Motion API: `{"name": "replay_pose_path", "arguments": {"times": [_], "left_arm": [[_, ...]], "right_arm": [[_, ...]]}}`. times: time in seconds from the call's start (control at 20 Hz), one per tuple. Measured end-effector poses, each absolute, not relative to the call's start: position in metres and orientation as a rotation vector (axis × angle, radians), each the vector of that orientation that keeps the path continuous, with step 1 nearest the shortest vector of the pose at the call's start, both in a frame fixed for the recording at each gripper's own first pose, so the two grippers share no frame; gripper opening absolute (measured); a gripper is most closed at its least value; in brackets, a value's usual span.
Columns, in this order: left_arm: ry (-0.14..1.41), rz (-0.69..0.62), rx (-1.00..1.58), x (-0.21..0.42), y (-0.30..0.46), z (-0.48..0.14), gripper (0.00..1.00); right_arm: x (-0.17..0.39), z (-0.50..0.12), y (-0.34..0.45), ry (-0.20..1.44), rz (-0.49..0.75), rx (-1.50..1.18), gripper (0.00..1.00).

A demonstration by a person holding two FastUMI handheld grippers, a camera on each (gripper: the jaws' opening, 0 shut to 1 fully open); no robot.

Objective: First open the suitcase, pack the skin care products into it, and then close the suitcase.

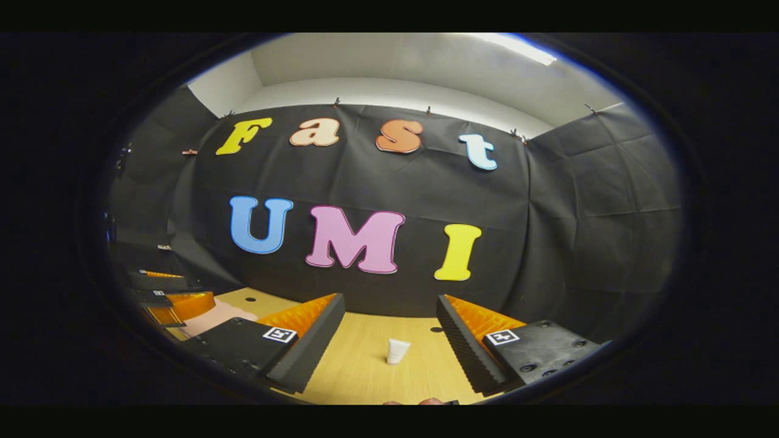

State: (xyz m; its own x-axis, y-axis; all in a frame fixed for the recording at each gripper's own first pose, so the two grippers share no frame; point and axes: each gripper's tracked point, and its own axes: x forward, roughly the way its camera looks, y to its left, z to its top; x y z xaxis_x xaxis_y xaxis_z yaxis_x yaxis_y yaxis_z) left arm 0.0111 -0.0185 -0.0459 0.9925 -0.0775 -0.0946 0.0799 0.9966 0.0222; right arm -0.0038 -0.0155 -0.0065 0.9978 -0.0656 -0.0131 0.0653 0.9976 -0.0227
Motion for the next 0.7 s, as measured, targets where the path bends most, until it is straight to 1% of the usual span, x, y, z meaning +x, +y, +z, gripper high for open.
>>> {"name": "replay_pose_path", "arguments": {"times": [0.05,0.15,0.25,0.3,0.35,0.4,0.5,0.7], "left_arm": [[0.108,-0.082,0.019,0.013,-0.017,-0.051,0.98],[0.158,-0.081,-0.002,0.019,-0.014,-0.070,0.98],[0.207,-0.080,-0.029,0.028,-0.012,-0.091,0.98],[0.234,-0.075,-0.035,0.033,-0.011,-0.103,0.98],[0.262,-0.065,-0.036,0.039,-0.008,-0.116,0.98],[0.290,-0.054,-0.035,0.045,-0.005,-0.129,0.98],[0.336,-0.029,-0.025,0.058,-0.001,-0.153,0.98],[0.427,0.049,-0.034,0.086,0.010,-0.198,0.98]], "right_arm": [[-0.003,-0.006,-0.015,0.013,-0.067,-0.021,0.94],[-0.002,-0.006,-0.013,0.007,-0.072,-0.022,0.96],[0.000,-0.010,-0.012,0.005,-0.073,-0.028,0.96],[0.002,-0.012,-0.011,0.006,-0.068,-0.029,0.94],[0.004,-0.013,-0.009,0.007,-0.057,-0.030,0.96],[0.007,-0.014,-0.008,0.008,-0.041,-0.034,0.94],[0.015,-0.014,-0.011,0.002,-0.016,-0.054,0.96],[0.038,-0.028,-0.027,0.028,0.024,-0.069,0.95]]}}
